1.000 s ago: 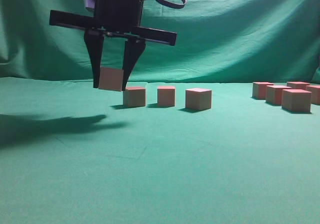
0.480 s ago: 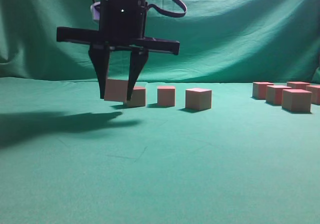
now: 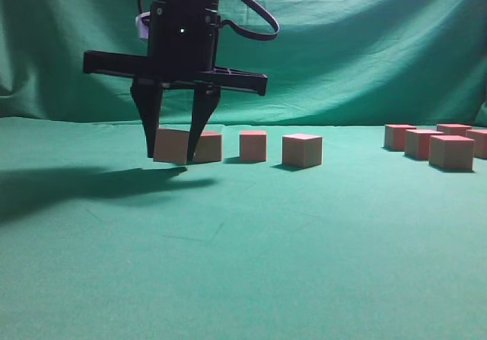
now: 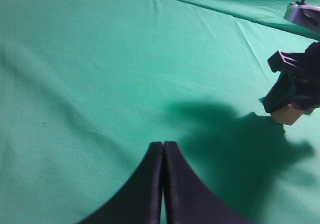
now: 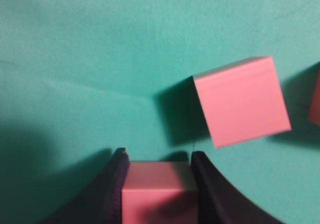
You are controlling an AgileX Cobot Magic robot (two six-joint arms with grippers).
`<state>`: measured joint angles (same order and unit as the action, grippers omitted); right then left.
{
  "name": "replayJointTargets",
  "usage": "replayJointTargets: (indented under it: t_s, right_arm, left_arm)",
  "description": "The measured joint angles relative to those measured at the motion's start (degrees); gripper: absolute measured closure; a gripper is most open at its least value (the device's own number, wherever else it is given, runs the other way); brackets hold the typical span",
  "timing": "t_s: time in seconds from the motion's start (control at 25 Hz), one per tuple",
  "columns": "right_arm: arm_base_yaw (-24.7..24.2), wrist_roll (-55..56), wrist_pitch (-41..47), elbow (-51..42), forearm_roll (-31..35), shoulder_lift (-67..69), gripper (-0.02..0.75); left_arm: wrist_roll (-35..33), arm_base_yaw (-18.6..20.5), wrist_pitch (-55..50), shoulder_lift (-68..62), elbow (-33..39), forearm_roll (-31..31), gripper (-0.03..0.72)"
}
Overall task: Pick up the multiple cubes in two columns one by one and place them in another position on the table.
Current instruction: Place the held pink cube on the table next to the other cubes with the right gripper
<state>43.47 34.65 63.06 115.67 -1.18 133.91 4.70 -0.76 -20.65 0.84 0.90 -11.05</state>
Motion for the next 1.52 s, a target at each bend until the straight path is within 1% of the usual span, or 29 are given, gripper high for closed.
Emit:
replayJointTargets:
  t_s: [0.52, 0.76, 0.88, 0.96, 1.0, 1.12, 1.16, 1.2, 1.28, 1.32, 1.52]
  right_arm:
    - [0.0, 0.0, -0.6, 0.0, 0.2, 0.6, 0.475]
    - [0.0, -2.1, -0.6, 0.0, 0.5, 0.6, 0.475]
    - [0.0, -2.3, -0.4, 0.0, 0.7, 0.6, 0.365]
    - [0.0, -2.3, 0.2, 0.0, 0.8, 0.6, 0.277]
    - [0.0, -2.3, 0.2, 0.0, 0.8, 0.6, 0.277]
    - [0.0, -2.3, 1.3, 0.0, 0.9, 0.6, 0.158]
    - [0.0, -2.3, 1.8, 0.0, 0.9, 0.6, 0.137]
    - [0.0, -2.3, 2.7, 0.3, 1.0, 0.6, 0.153]
    - [0.0, -2.5, 4.7, 1.5, 1.1, 0.8, 0.153]
    - [0.0, -3.3, 6.8, 4.1, 1.1, 0.8, 0.127]
    - [0.0, -8.5, 7.4, 11.6, 0.7, 0.5, 0.127]
  left_arm:
    - [0.0, 0.0, 0.0, 0.0, 0.0, 0.0, 0.688]
    - [0.0, 0.0, 0.0, 0.0, 0.0, 0.0, 0.688]
    - [0.0, 0.0, 0.0, 0.0, 0.0, 0.0, 0.688]
    - [0.0, 0.0, 0.0, 0.0, 0.0, 0.0, 0.688]
    - [0.0, 0.0, 0.0, 0.0, 0.0, 0.0, 0.688]
    - [0.0, 0.0, 0.0, 0.0, 0.0, 0.0, 0.688]
    - [0.0, 0.0, 0.0, 0.0, 0.0, 0.0, 0.688]
    - [0.0, 0.0, 0.0, 0.0, 0.0, 0.0, 0.688]
    - [0.0, 0.0, 0.0, 0.0, 0.0, 0.0, 0.688]
    - [0.0, 0.0, 0.0, 0.0, 0.0, 0.0, 0.688]
    - [0.0, 0.0, 0.0, 0.0, 0.0, 0.0, 0.688]
